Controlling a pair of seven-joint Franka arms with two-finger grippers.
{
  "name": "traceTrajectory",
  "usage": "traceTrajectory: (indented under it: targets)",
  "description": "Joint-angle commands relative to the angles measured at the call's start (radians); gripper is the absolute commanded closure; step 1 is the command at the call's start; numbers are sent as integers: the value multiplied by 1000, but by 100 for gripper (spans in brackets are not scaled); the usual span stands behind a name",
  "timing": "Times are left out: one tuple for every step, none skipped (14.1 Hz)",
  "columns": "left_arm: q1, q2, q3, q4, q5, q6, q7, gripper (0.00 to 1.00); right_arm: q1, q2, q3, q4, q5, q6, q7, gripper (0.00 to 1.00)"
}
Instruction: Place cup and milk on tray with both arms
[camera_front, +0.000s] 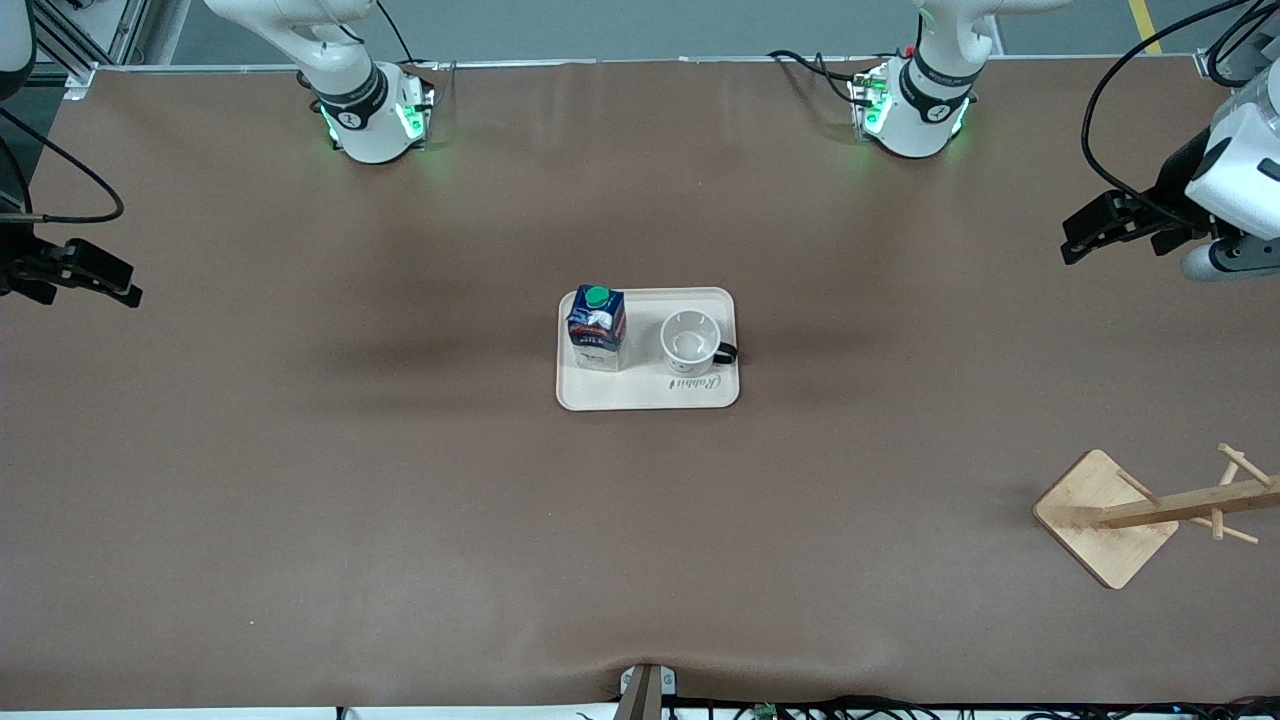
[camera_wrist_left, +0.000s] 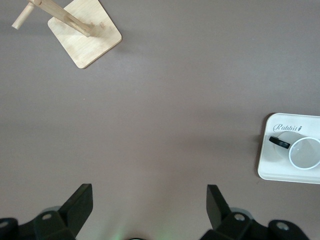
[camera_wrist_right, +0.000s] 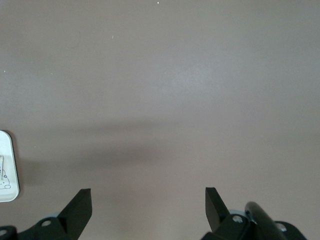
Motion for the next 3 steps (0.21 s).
traceTrajectory:
  targets:
    - [-3,8,-4,25,28,-26,6,0,-14,-10,9,5,-3,-15,-13,0]
    - [-3,8,-4,25,28,-26,6,0,-14,-10,9,5,-3,-15,-13,0]
    - [-2,8,-4,25,28,-26,6,0,-14,-10,9,5,-3,-15,-13,0]
